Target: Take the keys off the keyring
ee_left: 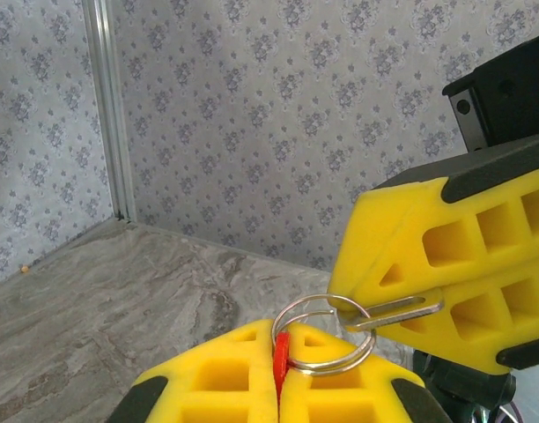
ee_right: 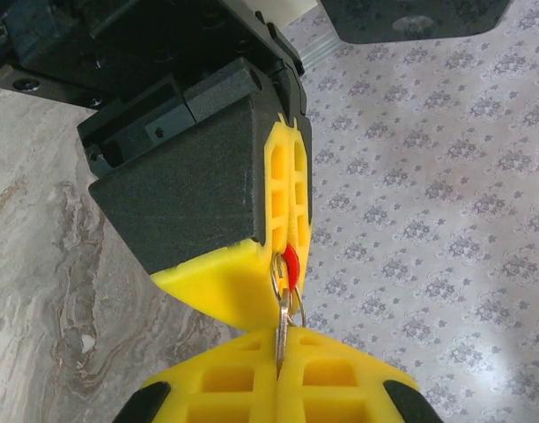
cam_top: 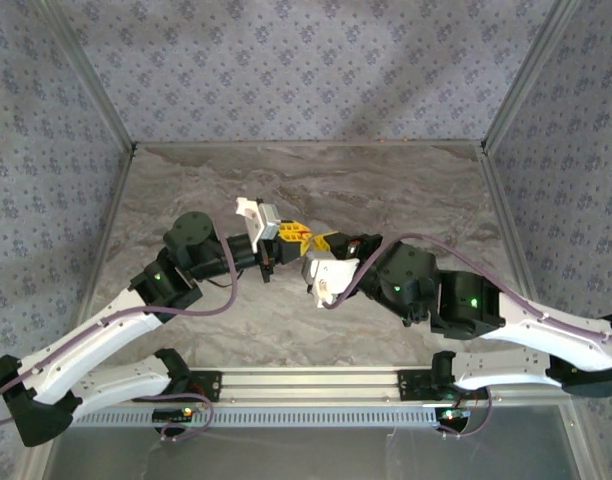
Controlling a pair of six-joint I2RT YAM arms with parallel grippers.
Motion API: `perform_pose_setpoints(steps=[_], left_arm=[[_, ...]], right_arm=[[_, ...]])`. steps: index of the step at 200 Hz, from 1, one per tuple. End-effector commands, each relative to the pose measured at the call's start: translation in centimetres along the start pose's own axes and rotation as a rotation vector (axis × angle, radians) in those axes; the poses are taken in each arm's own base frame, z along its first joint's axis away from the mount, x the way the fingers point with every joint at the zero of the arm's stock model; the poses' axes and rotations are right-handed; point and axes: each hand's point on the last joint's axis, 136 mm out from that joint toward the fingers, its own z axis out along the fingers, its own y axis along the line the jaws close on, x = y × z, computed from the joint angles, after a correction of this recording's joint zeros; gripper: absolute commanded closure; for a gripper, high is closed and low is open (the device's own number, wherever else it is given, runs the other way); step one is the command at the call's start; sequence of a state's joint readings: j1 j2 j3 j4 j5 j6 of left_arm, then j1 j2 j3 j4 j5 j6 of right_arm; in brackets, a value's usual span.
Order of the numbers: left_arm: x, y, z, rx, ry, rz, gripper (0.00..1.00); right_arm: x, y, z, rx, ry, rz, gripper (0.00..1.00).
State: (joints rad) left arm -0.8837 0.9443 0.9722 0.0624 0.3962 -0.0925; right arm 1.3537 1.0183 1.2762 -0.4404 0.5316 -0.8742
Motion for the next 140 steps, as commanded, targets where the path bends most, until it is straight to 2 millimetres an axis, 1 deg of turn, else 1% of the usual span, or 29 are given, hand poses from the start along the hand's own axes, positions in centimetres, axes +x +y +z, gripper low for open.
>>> perform_pose_setpoints(steps=[1, 23, 49, 74, 97, 103, 124, 140], left_arm=[[-3.5, 0.8, -0.1, -0.048, -0.099, 0.007, 1.00], [-3.5, 0.6, -0.1, -0.040, -0.102, 0.006, 1.00], [-3.6, 0.6, -0.3, -0.044, -0.106, 0.009, 1.00], [-3.5, 0.5, -0.5, -0.042, -0.107, 0.009, 1.00], [-3.6, 0.5, -0.7, -0.044, -0.114, 0.008, 1.00], [-3.7, 0.4, -0.7, -0.041, -0.117, 0.010, 1.00], [-3.8, 0.2, -0.9, -0.034, -0.122, 0.016, 1.00], [-3.8, 0.0, -0.8, -0.021, -0.119, 0.016, 1.00]], right_arm=[[-3.1, 7.1, 0.8, -0.262, -0.133, -0.145, 1.00], [-3.4, 7.4, 1.0, -0.274, -0.145, -0.148, 1.00], [-3.4, 8.3, 1.6, -0.299, -0.133, -0.174, 1.00], [-4.1, 8.5, 1.9, -0.301, -0.153, -0.172, 1.00], [-3.8, 9.0, 2.6, -0.305, -0.133, -0.180, 1.00], [-3.8, 8.6, 2.8, -0.284, -0.133, -0.172, 1.00], [-4.7, 6.2, 3.0, -0.198, -0.171, -0.090, 1.00], [-4.6, 6.1, 3.5, -0.167, -0.157, -0.105, 1.00]])
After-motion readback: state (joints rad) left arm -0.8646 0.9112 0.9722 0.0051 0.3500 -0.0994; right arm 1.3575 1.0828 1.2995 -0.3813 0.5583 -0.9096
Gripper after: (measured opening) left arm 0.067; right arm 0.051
